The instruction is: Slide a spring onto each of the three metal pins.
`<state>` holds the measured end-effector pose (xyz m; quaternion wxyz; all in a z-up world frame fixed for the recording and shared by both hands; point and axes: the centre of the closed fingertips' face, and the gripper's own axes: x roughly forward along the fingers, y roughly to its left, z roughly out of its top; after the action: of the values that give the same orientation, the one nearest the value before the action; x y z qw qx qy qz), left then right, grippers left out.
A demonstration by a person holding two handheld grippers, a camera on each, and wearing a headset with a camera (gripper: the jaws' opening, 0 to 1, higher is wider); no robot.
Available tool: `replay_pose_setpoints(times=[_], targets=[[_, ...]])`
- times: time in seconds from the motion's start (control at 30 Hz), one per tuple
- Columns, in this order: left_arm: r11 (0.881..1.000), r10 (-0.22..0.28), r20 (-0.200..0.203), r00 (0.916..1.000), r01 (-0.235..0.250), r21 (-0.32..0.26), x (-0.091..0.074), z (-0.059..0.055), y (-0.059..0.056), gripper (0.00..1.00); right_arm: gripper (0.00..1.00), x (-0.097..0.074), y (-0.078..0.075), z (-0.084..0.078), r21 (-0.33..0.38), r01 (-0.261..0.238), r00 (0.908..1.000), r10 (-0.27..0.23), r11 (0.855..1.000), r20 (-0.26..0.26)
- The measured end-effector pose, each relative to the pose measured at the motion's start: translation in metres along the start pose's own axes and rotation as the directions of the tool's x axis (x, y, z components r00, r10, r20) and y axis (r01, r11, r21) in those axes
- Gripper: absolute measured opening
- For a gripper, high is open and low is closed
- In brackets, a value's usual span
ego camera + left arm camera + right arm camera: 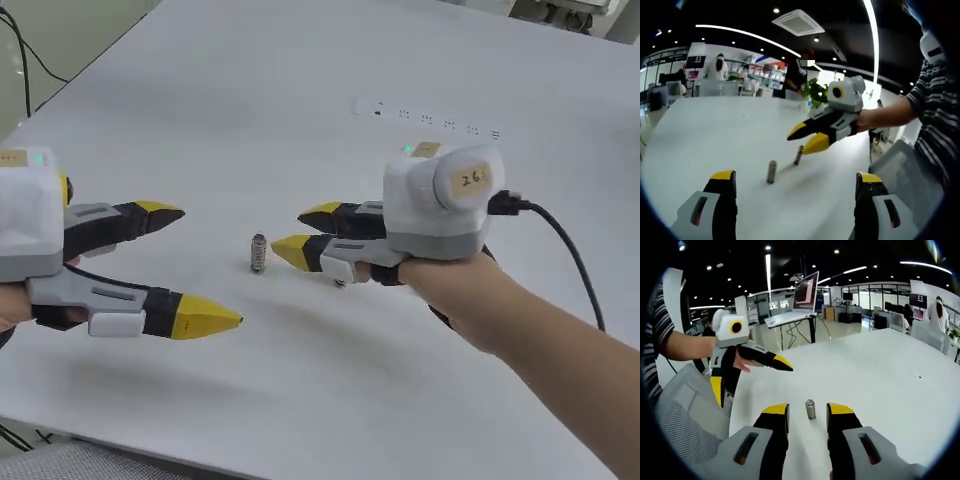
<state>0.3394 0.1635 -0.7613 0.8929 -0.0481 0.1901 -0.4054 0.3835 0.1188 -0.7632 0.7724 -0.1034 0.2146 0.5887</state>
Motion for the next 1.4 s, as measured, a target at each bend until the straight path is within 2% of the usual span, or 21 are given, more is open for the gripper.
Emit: replay_pose_setpoints(times=[0.1,0.2,0.33,0.53,0.77,1.17,1.4], targets=[[1.000,-0.002,-0.001,1.0000,0.002,0.003,0.002,0.002,0.000,0.96,0.29,-0.012,0.000,0.001,0.014,0.015,0.9996,-0.015,1.000,0.024],[1.000,0.003,0.014,0.9999,-0.003,0.003,0.002,0.006,0.000,0.95,0.29,-0.022,-0.001,-0.003,0.014,0.031,0.9984,-0.032,0.999,0.047],[1.000,0.001,0.012,0.9999,-0.001,0.000,0.004,0.007,0.000,0.95,0.33,-0.037,0.000,-0.014,0.037,0.039,0.9970,-0.041,0.999,0.065],[1.000,-0.005,0.004,1.0000,0.005,0.003,0.007,0.008,-0.002,0.95,0.36,-0.058,-0.004,-0.028,0.044,0.077,0.9930,-0.081,0.996,0.086],[1.000,-0.004,0.004,1.0000,0.004,0.010,0.008,0.010,-0.003,0.96,0.40,-0.084,-0.009,-0.034,0.090,0.124,0.9811,-0.136,0.988,0.138],[1.000,-0.003,-0.005,1.0000,0.003,0.023,0.009,0.007,-0.007,0.98,0.47,-0.113,-0.014,-0.062,0.111,0.175,0.9720,-0.190,0.978,0.139],[1.000,-0.005,0.003,1.0000,0.005,0.020,0.008,0.006,-0.012,0.98,0.61,-0.129,-0.019,-0.072,0.152,0.211,0.9595,-0.234,0.966,0.157]])
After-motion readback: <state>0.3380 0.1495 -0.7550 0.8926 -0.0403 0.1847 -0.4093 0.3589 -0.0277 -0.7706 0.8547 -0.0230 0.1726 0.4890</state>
